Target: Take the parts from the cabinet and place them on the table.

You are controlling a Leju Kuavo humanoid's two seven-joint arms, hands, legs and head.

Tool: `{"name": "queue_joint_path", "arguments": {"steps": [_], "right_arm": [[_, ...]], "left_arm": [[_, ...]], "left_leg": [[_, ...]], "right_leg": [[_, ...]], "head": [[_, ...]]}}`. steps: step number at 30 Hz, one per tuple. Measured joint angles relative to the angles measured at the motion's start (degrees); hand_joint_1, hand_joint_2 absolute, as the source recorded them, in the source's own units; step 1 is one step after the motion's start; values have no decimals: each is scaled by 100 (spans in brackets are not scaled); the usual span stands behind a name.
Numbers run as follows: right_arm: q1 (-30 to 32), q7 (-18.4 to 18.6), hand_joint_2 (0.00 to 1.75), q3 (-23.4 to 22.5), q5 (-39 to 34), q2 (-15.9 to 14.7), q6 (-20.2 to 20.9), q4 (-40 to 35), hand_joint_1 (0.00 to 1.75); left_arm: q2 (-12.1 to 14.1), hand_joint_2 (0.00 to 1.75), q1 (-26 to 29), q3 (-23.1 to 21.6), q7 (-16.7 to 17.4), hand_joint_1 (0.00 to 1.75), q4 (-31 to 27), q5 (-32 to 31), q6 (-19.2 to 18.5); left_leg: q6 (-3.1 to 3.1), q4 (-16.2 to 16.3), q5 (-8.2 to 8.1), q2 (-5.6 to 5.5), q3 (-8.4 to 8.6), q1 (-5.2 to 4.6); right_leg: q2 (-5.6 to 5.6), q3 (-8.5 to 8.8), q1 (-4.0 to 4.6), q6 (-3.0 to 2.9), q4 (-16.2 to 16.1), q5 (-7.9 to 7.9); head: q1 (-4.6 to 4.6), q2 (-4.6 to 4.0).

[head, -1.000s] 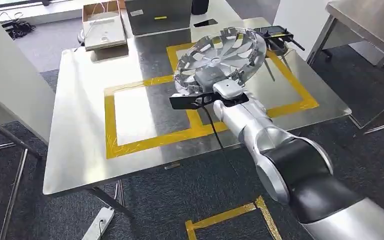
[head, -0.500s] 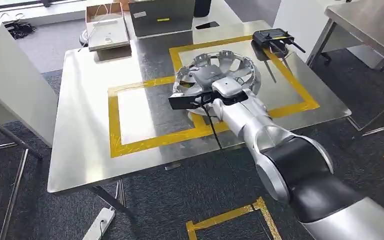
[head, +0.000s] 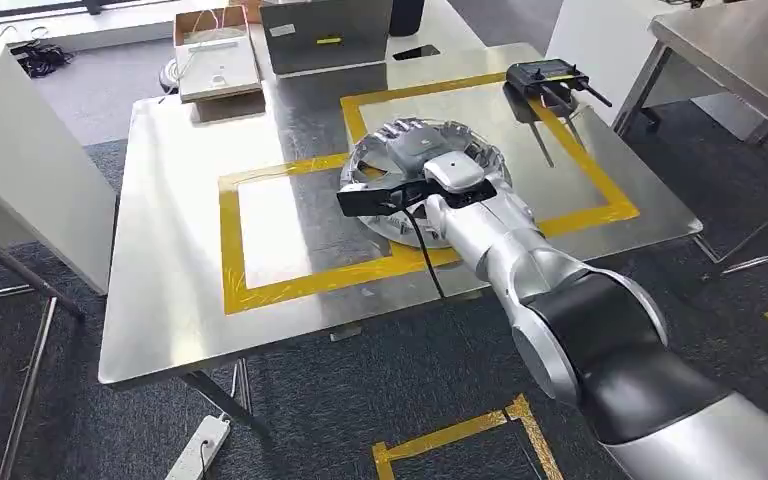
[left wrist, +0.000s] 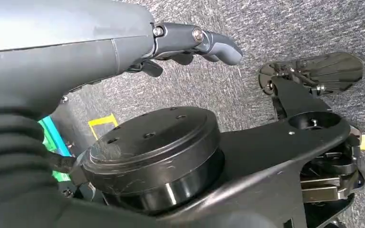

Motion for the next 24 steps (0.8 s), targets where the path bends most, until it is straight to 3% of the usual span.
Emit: {"name": "queue_joint_path", "arguments": {"steps": [11,12,14,15,16,19,20,21,22,24], "right_arm": [[-3,0,0,0,-33,-107,-85,0,0],[-2,0,0,0,-28,-120,-96,0,0],[-11,0,0,-2,-7,-131,-107,-9,0],[-14,0,0,-2,-7,-170,-112,-9,0],[-42,-2,0,-2,2,-184,-114,-7,0],[-46,-2,0,-2,13,-227,-107,-7,0],[-23,0,0,-2,17,-254,-98,-7,0],[-14,-2,0,-2,20,-273,-92,-7,0],[-22,0,0,-2,20,-275,-90,-7,0],[-66,0,0,-2,24,-282,-90,-7,0]], "left_arm": [[7,0,3,0,-214,0,0,-81,0],[13,0,3,0,-203,0,0,-81,0],[33,0,5,0,-168,0,0,-85,0],[26,0,7,0,-166,0,0,-87,0],[28,0,4,0,-168,0,0,-87,0],[37,0,-3,0,-166,0,0,-98,-2],[37,0,-1,0,-166,0,0,-109,0],[39,0,0,0,-162,0,0,-125,0],[39,0,-1,0,-155,0,0,-125,-2],[39,0,-9,0,-144,0,0,-127,0]], "left_leg": [[1,2,0,2,1,0],[18,33,-10,-1,-10,-16],[142,-122,83,13,73,-22],[154,-272,171,46,156,52],[179,-353,220,47,186,54],[180,-342,236,76,145,66],[170,-319,242,76,119,77],[151,-284,248,74,84,98],[118,-227,249,75,34,124],[15,-46,216,76,-95,188]], "right_leg": [[0,1,0,1,-1,1],[-2,14,-37,26,-35,34],[2,81,-19,106,-146,98],[-11,90,-24,94,-107,40],[-26,21,-2,95,32,-108],[-29,-475,-36,137,1237,-730],[-30,-560,-57,164,1471,-782],[-33,-509,-80,191,1406,-701],[-41,-330,-109,226,1077,-520],[-58,226,-186,319,89,-166]], "head": [[0,0],[0,0],[-9,0],[4,0],[8,0],[15,0],[15,0],[18,0],[15,0],[20,0]]}}
